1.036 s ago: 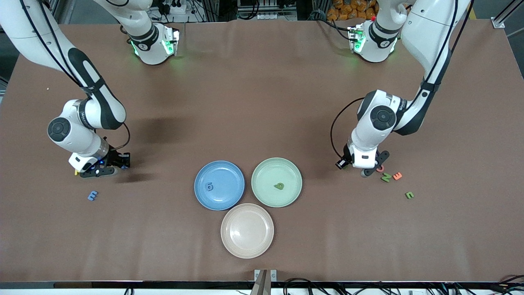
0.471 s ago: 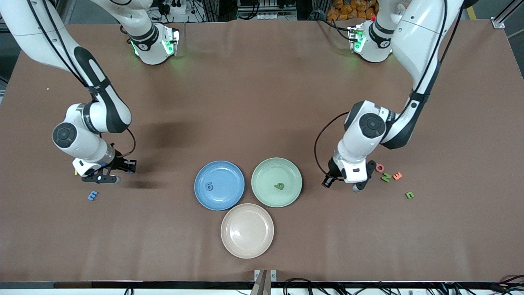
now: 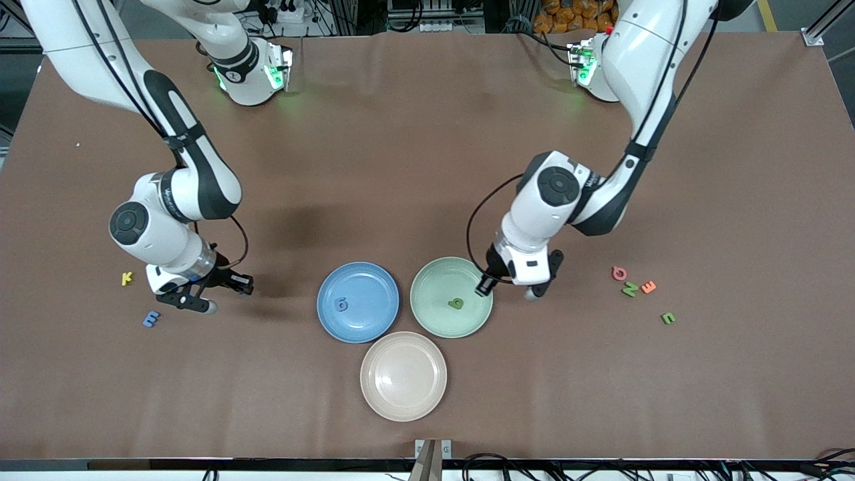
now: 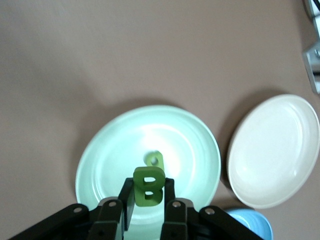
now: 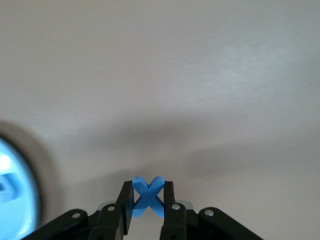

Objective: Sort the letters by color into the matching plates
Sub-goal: 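Carry the x toward the blue plate while the left gripper drops B, then open the right gripper over the blue plate while the left gripper withdraws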

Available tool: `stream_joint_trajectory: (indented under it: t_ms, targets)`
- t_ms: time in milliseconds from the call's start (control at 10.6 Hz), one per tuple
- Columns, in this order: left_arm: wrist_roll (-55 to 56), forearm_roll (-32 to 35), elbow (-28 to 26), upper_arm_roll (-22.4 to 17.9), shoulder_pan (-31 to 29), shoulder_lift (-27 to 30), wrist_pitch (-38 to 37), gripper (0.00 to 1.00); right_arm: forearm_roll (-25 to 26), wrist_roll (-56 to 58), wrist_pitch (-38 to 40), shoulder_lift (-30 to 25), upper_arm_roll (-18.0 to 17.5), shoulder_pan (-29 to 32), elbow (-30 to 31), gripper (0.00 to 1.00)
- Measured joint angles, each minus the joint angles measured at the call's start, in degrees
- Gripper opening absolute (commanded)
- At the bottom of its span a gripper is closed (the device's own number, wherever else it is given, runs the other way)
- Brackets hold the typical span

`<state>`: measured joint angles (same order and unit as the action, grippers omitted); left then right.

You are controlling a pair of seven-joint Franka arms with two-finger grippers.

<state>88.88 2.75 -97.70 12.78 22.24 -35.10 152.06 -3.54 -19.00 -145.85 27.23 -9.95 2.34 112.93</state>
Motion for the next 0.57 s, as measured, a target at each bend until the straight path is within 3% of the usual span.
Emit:
stream_joint_trajectory:
  t_ms: [94,565]
  targets:
    - [1.06,0.0,0.22,-0.02,0.99,-0.04,0.55,0.99,-0.99,-2.99,0.47,0.05,-0.06,-1.56,-1.12,0.14]
    - [1.36,0.0,0.4,-1.47,0.97,-0.07,-1.08,1.0,-1.53,-21.05,0.67,4.19,-0.43,-9.88,-8.49,0.14]
